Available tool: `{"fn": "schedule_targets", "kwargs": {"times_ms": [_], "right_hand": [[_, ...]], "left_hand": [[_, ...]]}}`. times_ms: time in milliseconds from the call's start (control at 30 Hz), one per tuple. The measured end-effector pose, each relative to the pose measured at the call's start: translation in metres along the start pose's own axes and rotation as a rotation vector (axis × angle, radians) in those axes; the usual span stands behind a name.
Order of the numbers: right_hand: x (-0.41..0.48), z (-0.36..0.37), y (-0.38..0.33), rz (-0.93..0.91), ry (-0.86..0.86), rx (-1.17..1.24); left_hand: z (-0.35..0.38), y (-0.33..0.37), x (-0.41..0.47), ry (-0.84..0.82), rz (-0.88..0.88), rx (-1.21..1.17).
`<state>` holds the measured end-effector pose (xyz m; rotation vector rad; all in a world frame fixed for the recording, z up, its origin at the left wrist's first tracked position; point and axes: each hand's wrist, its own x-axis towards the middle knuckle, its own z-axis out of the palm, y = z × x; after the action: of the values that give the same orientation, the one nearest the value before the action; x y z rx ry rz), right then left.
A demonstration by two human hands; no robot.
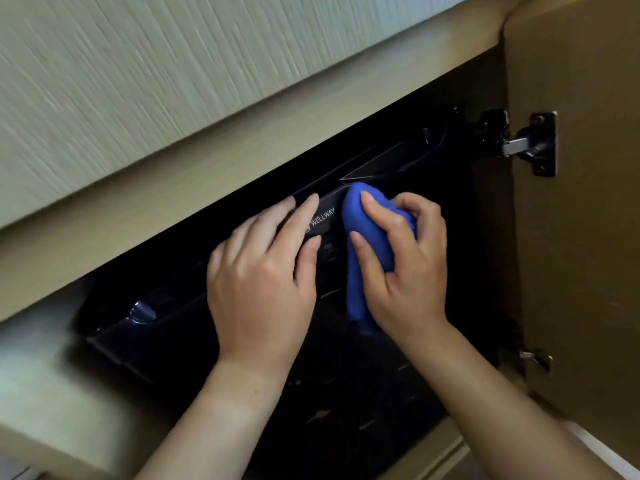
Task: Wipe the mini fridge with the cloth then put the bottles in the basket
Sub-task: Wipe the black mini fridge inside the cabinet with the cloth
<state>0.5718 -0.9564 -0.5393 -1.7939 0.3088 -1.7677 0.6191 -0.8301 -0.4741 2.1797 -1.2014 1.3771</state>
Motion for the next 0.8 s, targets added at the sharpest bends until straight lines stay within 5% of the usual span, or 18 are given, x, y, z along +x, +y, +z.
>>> {"fn": "schedule_targets", "kwargs": {"times_ms": [100, 333, 500, 800], "right_hand": [[-0.006, -0.008, 0.019, -0.107, -0.061, -0.035], [0.013, 0.004, -0.011, 0.051, 0.055, 0.049], [-0.002, 0.008, -0.001, -0.072, 0.005, 0.031], [0.012, 0.010, -0.031, 0.012, 0.009, 0.017]], "left_hand": [[-0.006, -0.010, -0.007, 0.006, 0.031, 0.038], [0.005, -0.004, -0.006, 0.126, -0.025, 0.068], [0.000, -0.003, -0.005, 0.105, -0.040, 0.036], [-0.006, -0.007, -0.004, 0.020, -0.036, -0.015]]}}
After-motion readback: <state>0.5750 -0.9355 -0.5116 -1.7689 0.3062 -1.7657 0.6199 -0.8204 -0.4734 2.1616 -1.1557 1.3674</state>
